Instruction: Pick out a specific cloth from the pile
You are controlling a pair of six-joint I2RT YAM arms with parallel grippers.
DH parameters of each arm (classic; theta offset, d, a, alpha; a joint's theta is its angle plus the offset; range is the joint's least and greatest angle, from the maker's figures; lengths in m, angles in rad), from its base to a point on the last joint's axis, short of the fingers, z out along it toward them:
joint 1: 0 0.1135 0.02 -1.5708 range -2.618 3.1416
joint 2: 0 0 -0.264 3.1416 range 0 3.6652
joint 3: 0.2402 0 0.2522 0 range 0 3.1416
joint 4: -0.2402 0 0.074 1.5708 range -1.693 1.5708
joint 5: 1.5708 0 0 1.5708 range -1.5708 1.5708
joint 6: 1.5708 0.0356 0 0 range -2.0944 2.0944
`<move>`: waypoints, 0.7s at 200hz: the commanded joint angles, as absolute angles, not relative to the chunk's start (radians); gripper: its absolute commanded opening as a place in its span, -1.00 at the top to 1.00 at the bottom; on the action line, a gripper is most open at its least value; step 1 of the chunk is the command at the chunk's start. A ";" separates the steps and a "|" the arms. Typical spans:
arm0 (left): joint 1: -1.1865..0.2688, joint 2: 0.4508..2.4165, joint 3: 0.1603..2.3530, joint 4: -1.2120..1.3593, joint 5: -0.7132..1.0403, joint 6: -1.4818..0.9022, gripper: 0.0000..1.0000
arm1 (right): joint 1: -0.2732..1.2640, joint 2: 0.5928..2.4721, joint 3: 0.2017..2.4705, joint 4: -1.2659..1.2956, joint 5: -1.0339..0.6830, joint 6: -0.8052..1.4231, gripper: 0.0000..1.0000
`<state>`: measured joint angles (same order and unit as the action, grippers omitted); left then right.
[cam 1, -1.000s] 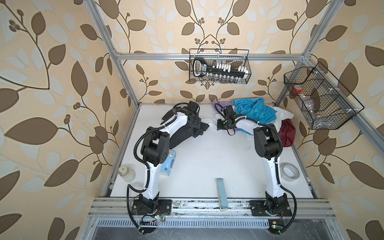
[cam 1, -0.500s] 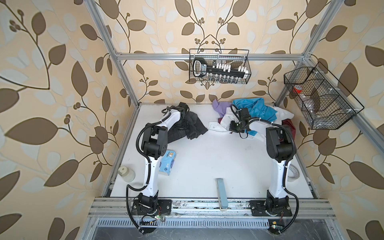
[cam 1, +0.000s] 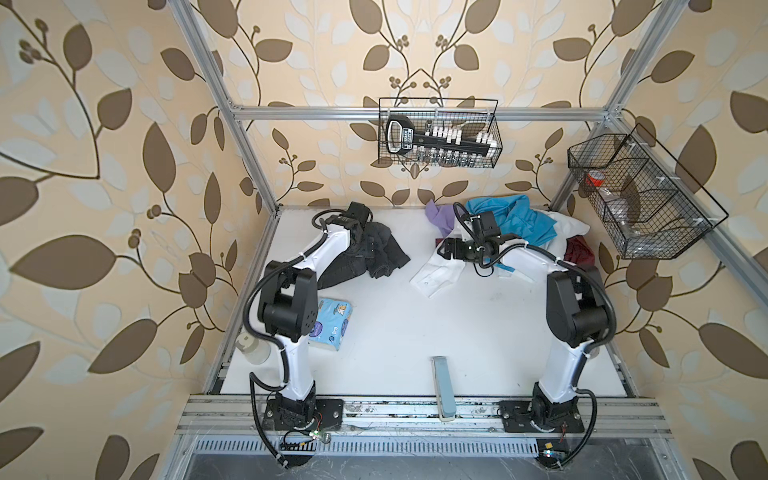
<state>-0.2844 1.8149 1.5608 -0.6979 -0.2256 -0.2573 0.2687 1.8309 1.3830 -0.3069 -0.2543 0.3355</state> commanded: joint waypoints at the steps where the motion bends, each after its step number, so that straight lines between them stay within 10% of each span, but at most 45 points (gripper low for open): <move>1: -0.299 1.535 1.484 -0.592 -0.273 -0.241 -0.98 | 0.268 1.675 1.369 -0.287 -0.209 0.327 -0.99; 85: -0.299 0.677 0.563 -0.055 -0.239 -0.020 -0.97 | 0.233 1.060 0.736 -0.018 0.102 0.126 -0.99; 140: -0.298 0.970 0.335 0.394 -0.421 0.059 -0.98 | 0.160 1.084 0.285 0.616 0.178 -0.057 -0.99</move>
